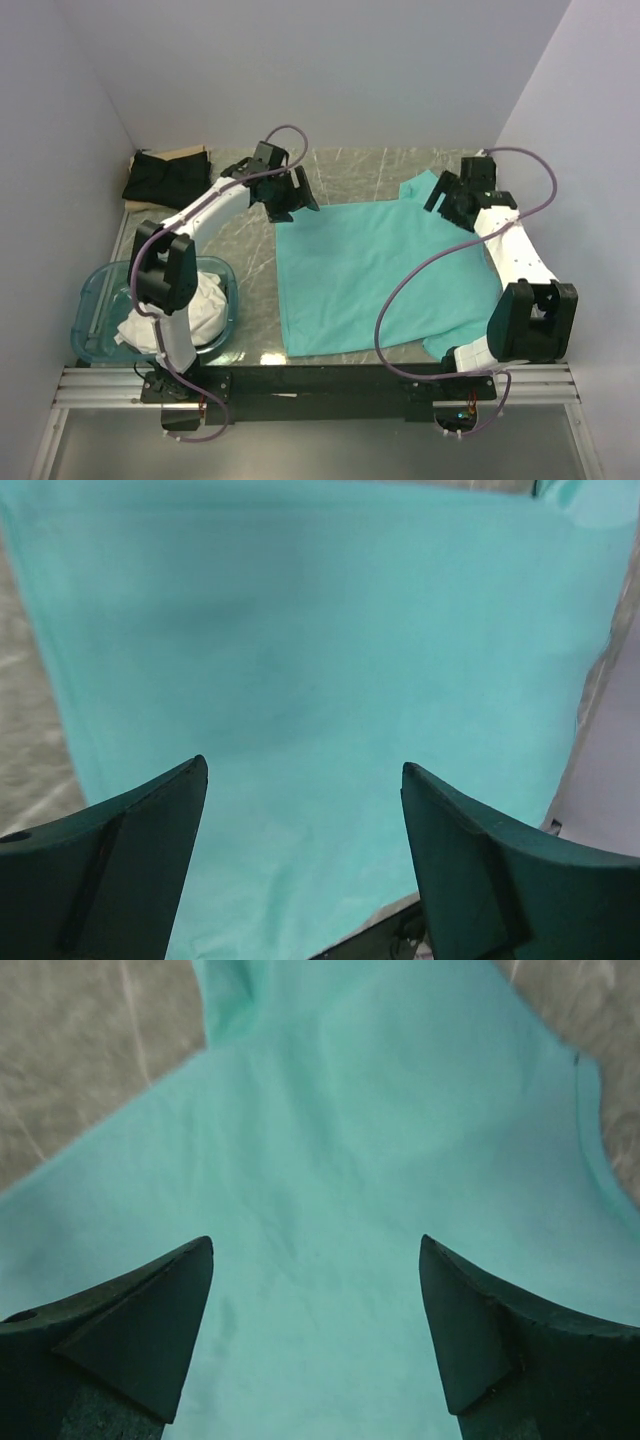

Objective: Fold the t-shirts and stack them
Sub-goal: Flatten the tshirt out

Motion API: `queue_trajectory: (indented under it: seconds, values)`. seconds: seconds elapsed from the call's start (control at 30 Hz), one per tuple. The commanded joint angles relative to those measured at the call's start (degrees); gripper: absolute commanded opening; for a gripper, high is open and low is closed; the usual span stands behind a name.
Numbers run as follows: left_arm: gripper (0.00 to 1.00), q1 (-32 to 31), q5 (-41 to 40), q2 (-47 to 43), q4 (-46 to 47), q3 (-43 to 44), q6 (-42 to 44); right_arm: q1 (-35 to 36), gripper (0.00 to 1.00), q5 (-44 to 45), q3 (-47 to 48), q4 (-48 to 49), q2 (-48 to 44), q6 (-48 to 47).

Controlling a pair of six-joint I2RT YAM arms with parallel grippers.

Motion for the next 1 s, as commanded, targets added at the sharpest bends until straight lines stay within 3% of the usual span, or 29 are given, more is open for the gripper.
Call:
queue_trajectory:
  seconds: [0.0,0.23,0.47,0.73,0.97]
  values:
    - [0.84,-1.83,4.67,1.93,3.67,-0.47,-2.26,0.02,0.89,-2.77,-5.42,4.13,-2.44,1.62]
    - [0.84,-2.54,10.14,5.98,7.54,-4.25,-3.93,-0.06,0.88,-6.20,-11.84,5.28,-0.79,2.86]
    - [0.83,0.88,10.93,14.85,-0.97,2.32,1.69,0.02,0.86,-8.41,-12.73,5.98,4.23,4.96]
    - [0.83,8.45,12.86,21.70,-4.06,7.95,6.34,1.16,0.84,-7.97,-6.76,4.23,12.57,6.81]
    - [0.82,11.44,16.37,30.84,-5.99,21.12,9.86,4.06,0.84,-7.09,0.89,2.38,21.10,8.22]
